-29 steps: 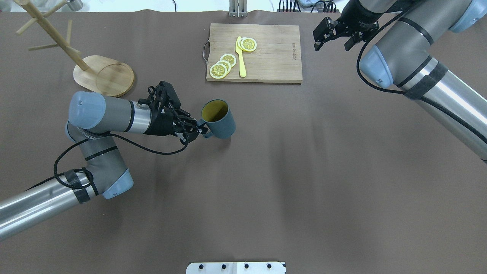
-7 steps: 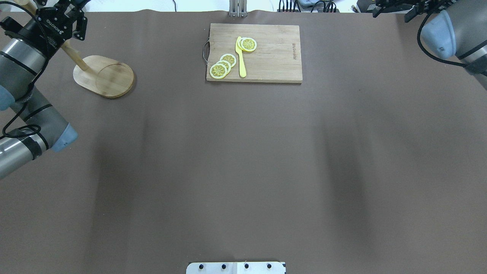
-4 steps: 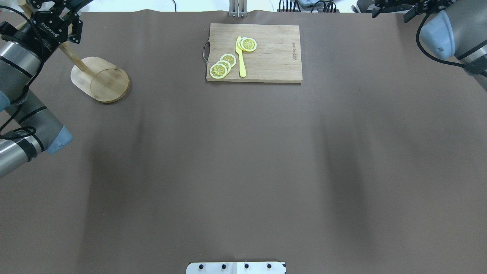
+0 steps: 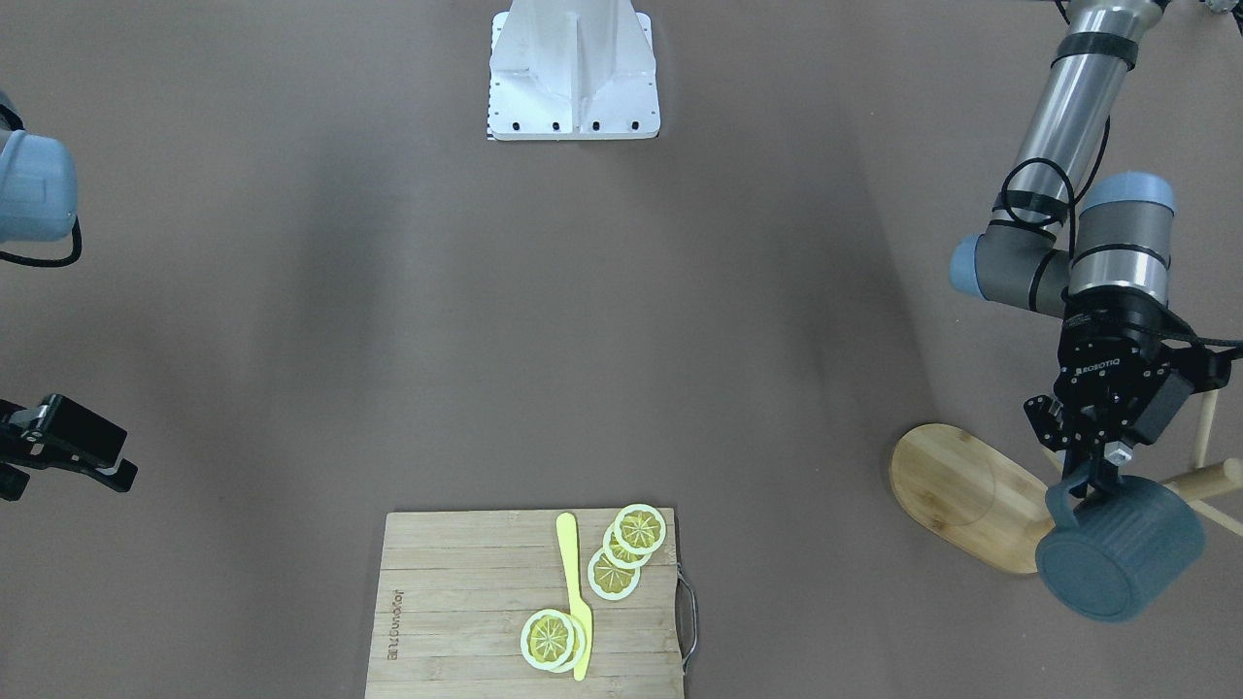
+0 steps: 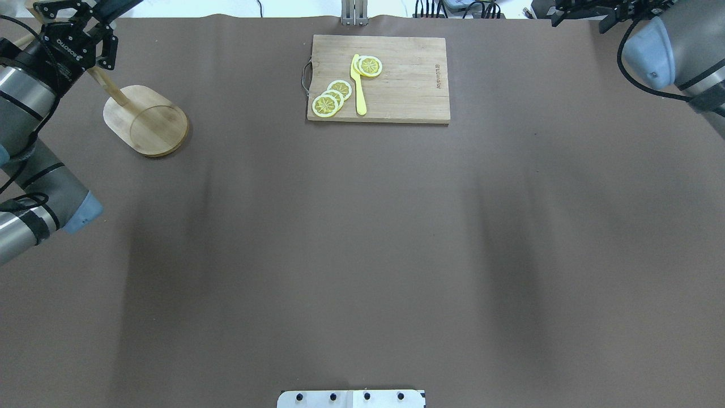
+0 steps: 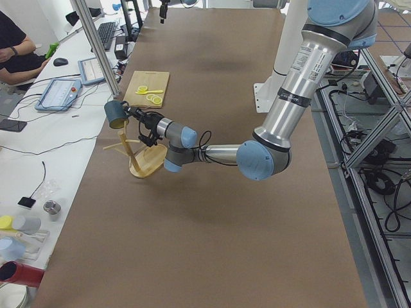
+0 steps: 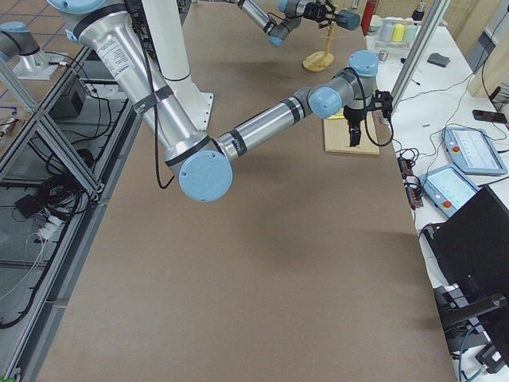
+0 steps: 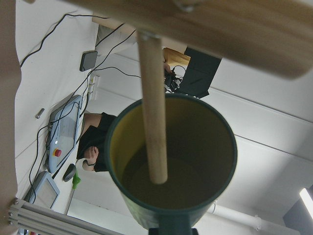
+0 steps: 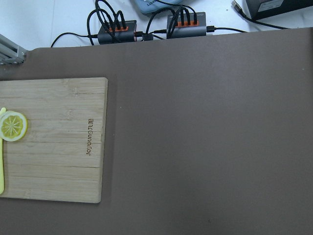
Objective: Hang cup on storage rack
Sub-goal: 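Align the mug handle over a rack peg with the left gripper and lower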
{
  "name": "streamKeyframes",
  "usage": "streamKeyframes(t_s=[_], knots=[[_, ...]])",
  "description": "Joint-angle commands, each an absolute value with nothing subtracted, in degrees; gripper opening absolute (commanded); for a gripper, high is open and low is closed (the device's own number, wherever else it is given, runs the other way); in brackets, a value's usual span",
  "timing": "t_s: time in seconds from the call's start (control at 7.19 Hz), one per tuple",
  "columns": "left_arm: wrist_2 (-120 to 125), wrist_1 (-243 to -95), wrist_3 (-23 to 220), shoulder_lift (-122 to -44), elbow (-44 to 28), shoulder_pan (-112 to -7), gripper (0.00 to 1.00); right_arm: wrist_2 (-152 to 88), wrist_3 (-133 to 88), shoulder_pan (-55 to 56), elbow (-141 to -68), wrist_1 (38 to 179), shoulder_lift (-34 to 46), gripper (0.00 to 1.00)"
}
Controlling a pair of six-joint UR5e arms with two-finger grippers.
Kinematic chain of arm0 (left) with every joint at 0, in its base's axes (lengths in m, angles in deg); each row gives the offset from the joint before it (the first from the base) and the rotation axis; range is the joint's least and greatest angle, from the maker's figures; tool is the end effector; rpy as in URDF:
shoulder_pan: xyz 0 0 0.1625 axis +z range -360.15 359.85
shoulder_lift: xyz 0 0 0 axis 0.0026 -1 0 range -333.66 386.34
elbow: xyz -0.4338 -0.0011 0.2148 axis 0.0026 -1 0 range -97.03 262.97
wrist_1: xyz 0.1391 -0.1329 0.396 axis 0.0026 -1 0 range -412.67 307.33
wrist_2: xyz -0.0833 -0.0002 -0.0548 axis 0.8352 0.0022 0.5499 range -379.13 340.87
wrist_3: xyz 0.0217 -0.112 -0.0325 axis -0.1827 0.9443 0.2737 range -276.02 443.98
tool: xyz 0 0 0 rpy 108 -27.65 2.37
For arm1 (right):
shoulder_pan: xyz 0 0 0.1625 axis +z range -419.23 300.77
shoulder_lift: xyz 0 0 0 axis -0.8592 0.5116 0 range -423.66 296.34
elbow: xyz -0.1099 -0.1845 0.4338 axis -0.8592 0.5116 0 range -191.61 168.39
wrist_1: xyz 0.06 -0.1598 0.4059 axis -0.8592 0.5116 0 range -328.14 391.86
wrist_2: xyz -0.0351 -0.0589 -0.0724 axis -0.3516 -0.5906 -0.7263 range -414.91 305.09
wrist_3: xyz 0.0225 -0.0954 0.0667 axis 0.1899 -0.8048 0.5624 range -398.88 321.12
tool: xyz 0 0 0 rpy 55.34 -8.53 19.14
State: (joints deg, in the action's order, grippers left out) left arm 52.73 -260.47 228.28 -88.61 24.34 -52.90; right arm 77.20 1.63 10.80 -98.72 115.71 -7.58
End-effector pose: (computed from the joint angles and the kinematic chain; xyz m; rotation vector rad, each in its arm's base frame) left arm 0.2821 -0.6520 0.5144 0.2144 2.2516 -1.4473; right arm -0.2099 -0.7349 0.3578 0.1774 -0.9217 0.0936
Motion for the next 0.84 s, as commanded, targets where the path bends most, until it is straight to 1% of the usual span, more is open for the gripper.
streamKeyframes(t_s=[0.0,0.28,0.7], knots=[[52.9,-260.5,228.2,-87.2,22.8,-52.8,0.0,77.2,1.6,10.7,-98.7,115.7,-7.4,0.99],[53.6,-261.5,228.1,-85.0,21.4,-52.4,0.0,77.2,1.6,10.6,-98.7,115.7,-7.2,0.99],[57.7,-265.1,228.1,-83.9,21.4,-51.2,0.0,77.2,1.6,10.6,-98.8,115.7,-6.9,0.99]])
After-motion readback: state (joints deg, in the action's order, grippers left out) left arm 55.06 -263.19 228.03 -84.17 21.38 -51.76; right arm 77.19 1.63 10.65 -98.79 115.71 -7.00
